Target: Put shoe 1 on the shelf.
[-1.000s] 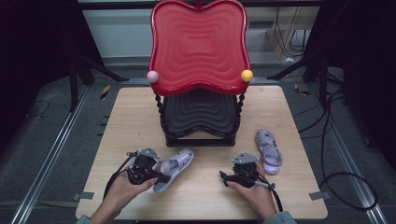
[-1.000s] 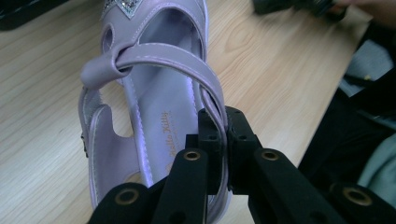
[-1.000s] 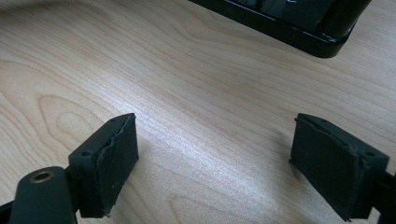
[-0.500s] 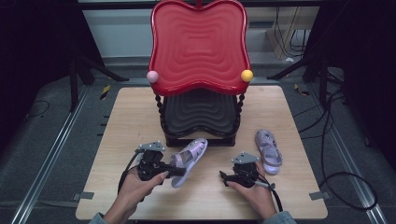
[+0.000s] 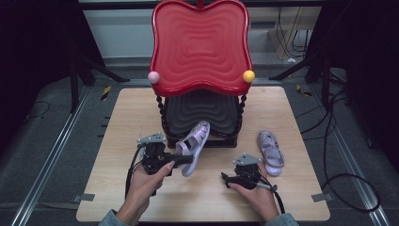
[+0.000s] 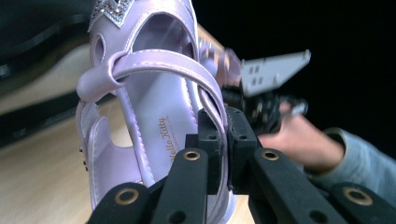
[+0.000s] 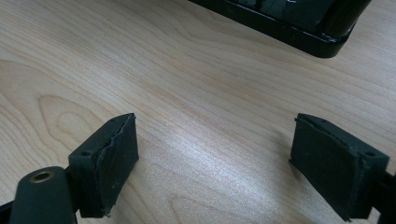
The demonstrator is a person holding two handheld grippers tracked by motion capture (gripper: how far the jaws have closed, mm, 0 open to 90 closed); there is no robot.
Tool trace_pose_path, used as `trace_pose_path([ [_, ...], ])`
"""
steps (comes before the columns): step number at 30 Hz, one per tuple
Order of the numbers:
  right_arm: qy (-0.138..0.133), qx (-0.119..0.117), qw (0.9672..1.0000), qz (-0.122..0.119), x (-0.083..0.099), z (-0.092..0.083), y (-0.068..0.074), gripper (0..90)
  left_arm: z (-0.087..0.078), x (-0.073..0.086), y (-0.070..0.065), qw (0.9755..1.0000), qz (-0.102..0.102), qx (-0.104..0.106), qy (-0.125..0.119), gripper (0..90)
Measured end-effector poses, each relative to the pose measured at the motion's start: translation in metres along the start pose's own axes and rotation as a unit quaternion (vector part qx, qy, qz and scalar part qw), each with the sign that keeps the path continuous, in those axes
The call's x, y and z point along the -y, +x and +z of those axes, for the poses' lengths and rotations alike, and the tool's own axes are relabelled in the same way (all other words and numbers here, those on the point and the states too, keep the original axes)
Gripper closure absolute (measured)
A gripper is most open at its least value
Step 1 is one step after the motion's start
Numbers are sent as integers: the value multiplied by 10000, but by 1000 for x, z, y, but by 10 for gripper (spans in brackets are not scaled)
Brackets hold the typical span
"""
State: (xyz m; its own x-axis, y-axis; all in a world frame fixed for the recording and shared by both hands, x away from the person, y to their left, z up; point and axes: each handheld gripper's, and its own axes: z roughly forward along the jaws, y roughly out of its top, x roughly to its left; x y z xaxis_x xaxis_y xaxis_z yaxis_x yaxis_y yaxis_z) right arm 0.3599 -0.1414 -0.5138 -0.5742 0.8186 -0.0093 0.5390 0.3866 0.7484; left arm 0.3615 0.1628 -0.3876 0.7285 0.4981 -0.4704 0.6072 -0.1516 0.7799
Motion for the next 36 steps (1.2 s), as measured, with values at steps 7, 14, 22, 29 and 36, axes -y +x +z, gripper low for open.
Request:
trace_pose_path([
  [7,0,3,10000,4,0,0,0,149,7,-15,-2,9985,-18,-5,-545,863],
  [14,2,19,10000,-14,0,0,0,149,25,-30,-2,9946,1,-148,-1029,863],
  [22,1,7,10000,0,0,0,0,149,35,-44,5,9904,105,-273,-1355,863],
  [29,3,9,10000,8,0,0,0,149,41,-48,8,9860,216,-529,-1566,863],
  [36,2,9,10000,10,0,0,0,149,48,-48,13,9819,323,-659,-1747,862],
])
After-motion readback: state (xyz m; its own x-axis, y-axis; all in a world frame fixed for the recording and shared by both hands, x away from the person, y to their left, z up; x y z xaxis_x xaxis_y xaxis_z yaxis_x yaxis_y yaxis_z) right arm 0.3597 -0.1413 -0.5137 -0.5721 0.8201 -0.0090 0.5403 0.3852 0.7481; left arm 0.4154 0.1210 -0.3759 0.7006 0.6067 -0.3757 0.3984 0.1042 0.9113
